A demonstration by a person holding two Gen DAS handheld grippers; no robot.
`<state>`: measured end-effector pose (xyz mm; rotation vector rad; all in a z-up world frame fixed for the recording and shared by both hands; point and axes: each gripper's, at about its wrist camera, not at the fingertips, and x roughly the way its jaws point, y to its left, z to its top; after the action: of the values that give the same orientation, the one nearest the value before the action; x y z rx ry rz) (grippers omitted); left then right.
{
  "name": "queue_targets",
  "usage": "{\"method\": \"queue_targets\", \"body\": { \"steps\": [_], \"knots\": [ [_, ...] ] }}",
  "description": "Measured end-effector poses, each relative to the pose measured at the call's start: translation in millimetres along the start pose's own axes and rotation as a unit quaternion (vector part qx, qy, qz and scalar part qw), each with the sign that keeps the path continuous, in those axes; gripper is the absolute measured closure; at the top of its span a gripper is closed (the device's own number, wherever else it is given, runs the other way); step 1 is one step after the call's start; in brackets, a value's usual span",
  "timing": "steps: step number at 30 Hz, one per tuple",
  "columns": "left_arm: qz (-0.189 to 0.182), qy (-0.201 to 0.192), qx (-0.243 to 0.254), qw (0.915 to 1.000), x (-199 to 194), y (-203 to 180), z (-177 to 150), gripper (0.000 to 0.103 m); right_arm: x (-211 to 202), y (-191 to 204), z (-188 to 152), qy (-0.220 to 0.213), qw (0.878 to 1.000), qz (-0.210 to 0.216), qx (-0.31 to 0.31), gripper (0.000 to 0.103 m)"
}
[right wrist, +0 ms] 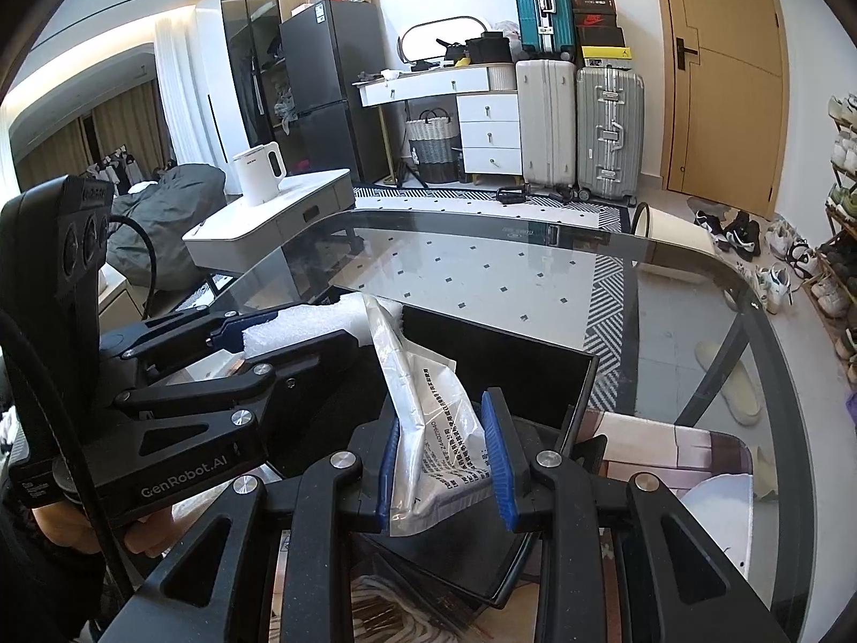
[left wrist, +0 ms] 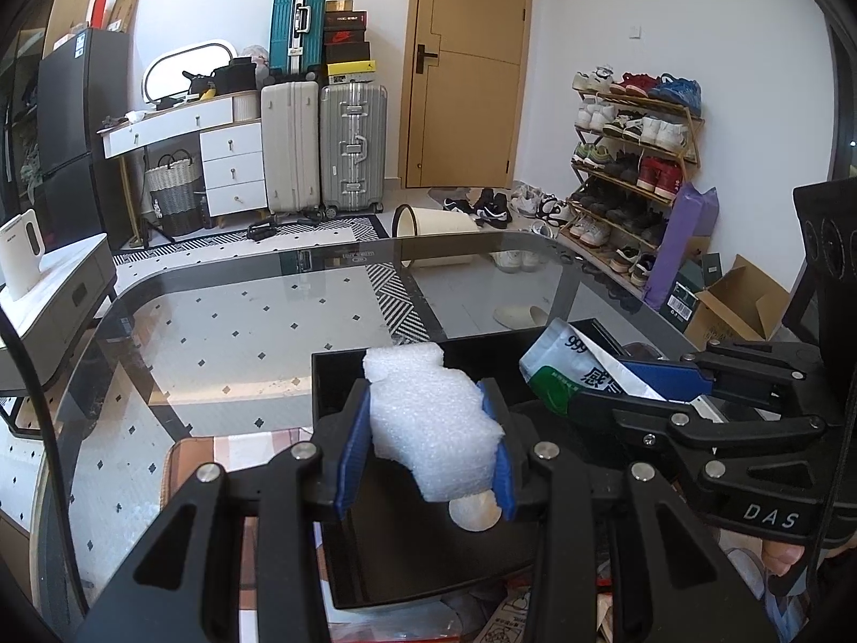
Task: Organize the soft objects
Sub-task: 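Lower the bubble wrap into the box with the left tool while the right tool drops the packet in, then move both tools back over the bagged white cables beside the box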
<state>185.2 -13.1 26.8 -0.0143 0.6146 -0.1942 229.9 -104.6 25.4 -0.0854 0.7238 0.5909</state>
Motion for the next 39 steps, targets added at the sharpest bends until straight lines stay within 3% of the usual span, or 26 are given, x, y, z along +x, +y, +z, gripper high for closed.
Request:
{"method": "queue_targets", "body": {
  "steps": [3,5,7,11,12,14,15,17,28,39],
  "knots": [
    [0.001,0.007,0.003,1.0,2.3,1.1,-0.5,0.065,1.0,5.1,-2.3,0.002,1.0,-0.01,-0.007,0.074],
    [0.003,0.011,0.006,0.9999,3.4,0.3,-0.9,0.064,1.1,5.6,-1.9,0.002,1.0,-0.012,-0.008,0.067],
    [0.004,0.01,0.006,0.9999,2.3,0.2,-1.2,0.047,-3.5,4.5,-1.4,-0.007,1.0,-0.014,-0.009,0.059],
    [0.003,0.001,0.007,1.0,-7.7,0.0,1.0,0.036,-19.5,2.6,-1.8,-0.024,0.999,-0.024,-0.009,0.038],
    [0.005,0.0,0.006,1.0,-10.7,0.5,1.3,0.022,-22.6,1.9,-1.9,-0.027,0.999,-0.028,-0.01,0.033],
    [0.014,-0.011,0.002,0.9998,-19.7,2.1,1.9,0.01,-32.2,0.1,-3.8,-0.035,0.999,-0.033,-0.004,0.012],
    [0.015,-0.014,0.0,0.9998,-23.0,3.2,1.6,0.002,-37.3,-1.3,-5.0,-0.039,0.999,-0.036,0.001,0.009],
    [0.015,-0.022,-0.002,0.9996,-33.0,4.1,3.0,0.0,-48.4,-2.9,-8.2,-0.049,0.998,-0.036,0.01,0.002],
    [0.032,-0.029,-0.005,0.999,-73.8,14.6,-8.5,0.0,-89.5,3.6,-29.5,-0.05,0.998,-0.03,0.036,0.001],
    [0.047,-0.016,-0.014,0.9987,-94.1,23.7,-34.3,0.0,-101.6,15.0,-48.4,-0.034,0.998,-0.022,0.057,0.001]
  ]
}}
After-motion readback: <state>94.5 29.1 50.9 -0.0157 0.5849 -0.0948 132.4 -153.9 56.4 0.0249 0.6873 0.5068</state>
